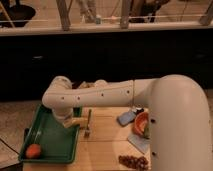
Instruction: Place banana in tray
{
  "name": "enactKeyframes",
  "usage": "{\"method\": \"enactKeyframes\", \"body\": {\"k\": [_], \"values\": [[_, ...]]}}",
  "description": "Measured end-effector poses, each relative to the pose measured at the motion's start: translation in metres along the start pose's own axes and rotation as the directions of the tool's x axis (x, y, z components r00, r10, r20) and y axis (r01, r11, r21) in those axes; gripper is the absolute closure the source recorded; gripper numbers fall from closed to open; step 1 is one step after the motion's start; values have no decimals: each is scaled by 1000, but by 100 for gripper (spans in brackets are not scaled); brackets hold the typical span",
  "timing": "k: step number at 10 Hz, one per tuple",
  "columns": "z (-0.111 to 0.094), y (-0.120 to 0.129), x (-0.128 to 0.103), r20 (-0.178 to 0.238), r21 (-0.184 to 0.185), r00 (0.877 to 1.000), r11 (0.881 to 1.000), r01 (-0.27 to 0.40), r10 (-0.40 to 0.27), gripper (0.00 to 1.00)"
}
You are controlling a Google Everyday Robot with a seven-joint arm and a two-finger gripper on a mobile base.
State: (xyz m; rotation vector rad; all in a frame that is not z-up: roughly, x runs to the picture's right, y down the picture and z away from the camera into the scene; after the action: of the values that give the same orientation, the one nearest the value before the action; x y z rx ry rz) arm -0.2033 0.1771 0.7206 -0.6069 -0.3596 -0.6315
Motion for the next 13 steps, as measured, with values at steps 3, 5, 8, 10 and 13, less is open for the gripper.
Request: {"method": "enactKeyframes", "body": {"k": [3, 5, 8, 10, 13], "values": [[4, 1, -6, 4, 0, 999, 999, 34, -34, 100], [6, 2, -9, 6, -1, 999, 999, 54, -54, 100], [8, 4, -12, 10, -1, 996, 997, 83, -83, 100], [11, 6, -15, 15, -1, 995, 995, 104, -104, 100], [13, 7, -18, 22, -2, 991, 991, 133, -133, 100]]}}
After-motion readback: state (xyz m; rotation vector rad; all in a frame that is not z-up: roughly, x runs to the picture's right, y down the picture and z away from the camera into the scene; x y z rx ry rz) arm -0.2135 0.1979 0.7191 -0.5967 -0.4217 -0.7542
